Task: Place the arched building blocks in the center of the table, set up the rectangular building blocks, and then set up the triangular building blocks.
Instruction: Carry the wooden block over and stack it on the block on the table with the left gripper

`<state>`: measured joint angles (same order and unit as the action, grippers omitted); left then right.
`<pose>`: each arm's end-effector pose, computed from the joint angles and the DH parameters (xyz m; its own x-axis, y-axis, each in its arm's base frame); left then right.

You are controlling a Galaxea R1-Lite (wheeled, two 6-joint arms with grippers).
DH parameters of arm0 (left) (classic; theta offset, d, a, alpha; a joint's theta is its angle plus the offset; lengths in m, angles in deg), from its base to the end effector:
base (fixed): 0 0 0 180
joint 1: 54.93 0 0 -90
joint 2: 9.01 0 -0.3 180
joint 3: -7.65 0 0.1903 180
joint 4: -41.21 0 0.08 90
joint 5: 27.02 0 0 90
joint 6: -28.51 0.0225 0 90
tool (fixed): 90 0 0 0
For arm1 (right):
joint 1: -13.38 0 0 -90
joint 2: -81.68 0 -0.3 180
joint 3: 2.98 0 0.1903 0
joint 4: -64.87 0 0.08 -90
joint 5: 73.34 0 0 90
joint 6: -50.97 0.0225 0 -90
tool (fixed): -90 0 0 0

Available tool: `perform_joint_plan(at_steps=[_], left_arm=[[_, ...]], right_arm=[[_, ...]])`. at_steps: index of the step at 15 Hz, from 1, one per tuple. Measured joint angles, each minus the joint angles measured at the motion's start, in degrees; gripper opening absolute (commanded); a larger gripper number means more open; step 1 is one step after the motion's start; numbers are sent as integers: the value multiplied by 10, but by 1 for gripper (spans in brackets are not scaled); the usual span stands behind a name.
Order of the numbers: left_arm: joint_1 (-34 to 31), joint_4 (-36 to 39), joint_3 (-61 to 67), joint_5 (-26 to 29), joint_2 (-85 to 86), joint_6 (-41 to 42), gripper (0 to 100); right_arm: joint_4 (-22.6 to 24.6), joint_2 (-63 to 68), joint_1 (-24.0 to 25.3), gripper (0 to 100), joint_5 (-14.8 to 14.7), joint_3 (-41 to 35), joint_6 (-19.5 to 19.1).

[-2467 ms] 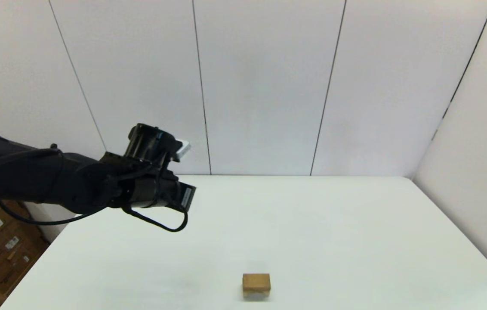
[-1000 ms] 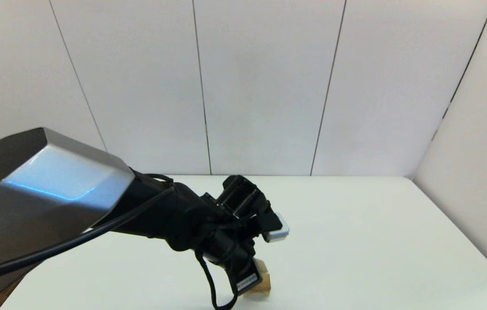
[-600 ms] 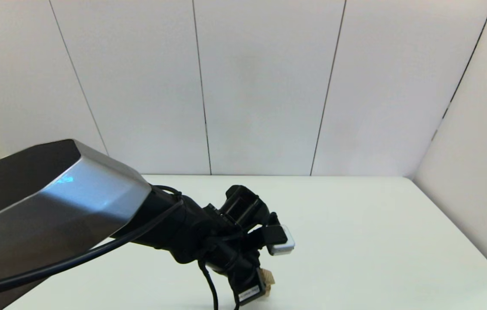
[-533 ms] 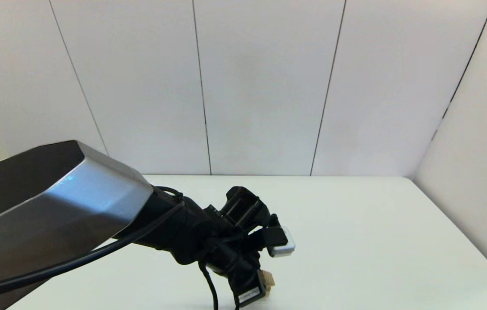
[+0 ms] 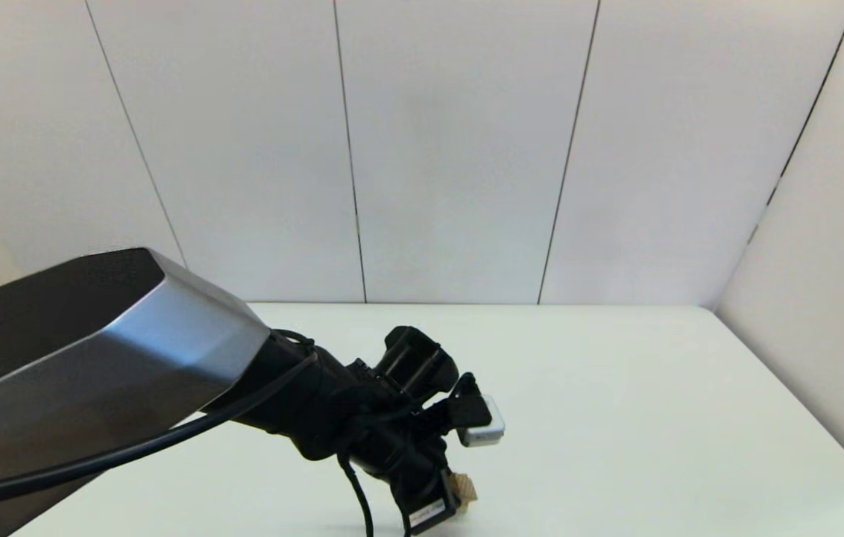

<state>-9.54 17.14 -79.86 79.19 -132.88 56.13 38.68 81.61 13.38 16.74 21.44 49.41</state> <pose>0.2558 -0.2682 0.0479 0.1341 -0.5334 -0.8352 0.9746 0.2236 0.0137 -0.0244 0.0000 0.0755 0.9996 0.0014 -0.0297 -0.0022 0.9996 -0.0272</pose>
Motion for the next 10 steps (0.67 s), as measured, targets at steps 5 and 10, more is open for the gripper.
perform_joint_plan(at_steps=[5, 10], left_arm=[[-21, 52, 38, 13, -12, 28, 0], [-29, 53, 45, 13, -13, 31, 0]], right_arm=[[0, 0, 0, 100, 0, 0, 0], [0, 0, 0, 100, 0, 0, 0]])
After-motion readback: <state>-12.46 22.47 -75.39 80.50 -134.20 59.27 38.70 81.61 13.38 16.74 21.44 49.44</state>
